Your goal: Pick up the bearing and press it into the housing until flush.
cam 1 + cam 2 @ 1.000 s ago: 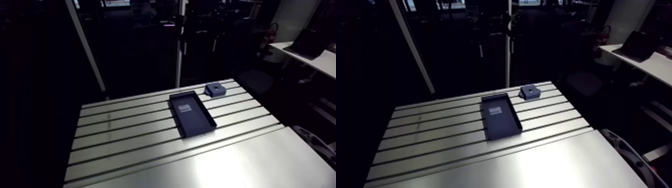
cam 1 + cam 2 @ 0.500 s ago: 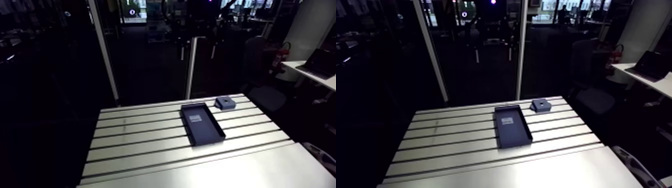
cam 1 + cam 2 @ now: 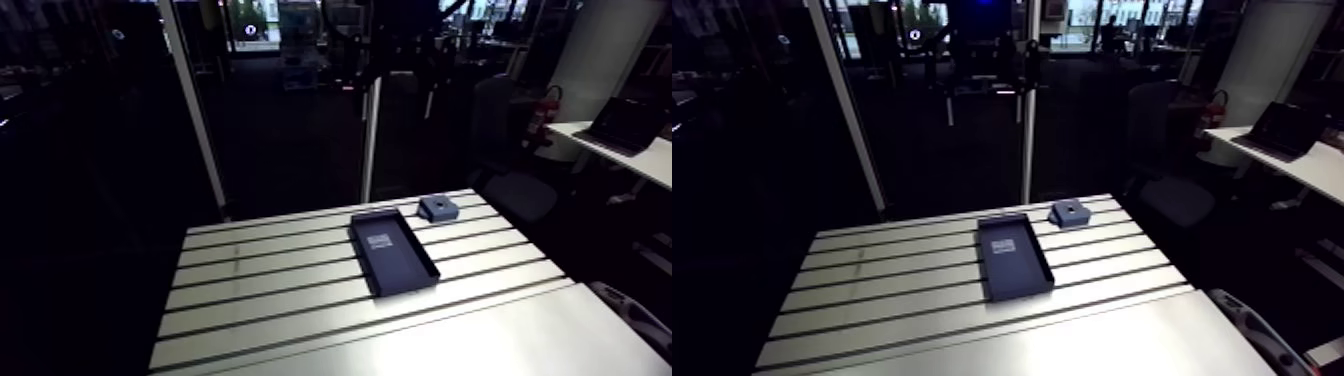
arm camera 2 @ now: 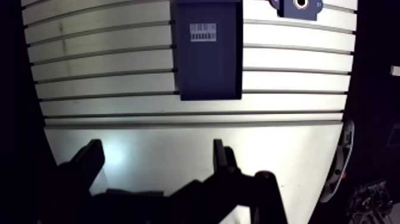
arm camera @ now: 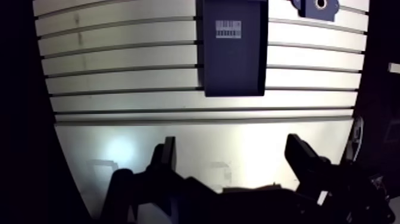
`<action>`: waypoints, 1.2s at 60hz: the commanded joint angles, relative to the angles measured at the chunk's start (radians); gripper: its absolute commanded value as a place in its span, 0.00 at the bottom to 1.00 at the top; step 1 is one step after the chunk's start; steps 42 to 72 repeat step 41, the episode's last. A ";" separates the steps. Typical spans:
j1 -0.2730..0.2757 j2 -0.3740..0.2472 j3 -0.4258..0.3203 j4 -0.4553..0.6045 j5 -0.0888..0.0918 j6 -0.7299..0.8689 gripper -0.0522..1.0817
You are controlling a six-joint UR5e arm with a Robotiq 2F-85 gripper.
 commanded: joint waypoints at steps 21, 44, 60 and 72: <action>0.004 0.001 -0.001 -0.001 0.001 -0.001 0.05; 0.024 0.007 -0.003 -0.004 0.005 0.005 0.05; 0.024 0.007 -0.003 -0.004 0.005 0.005 0.05; 0.024 0.007 -0.003 -0.004 0.005 0.005 0.05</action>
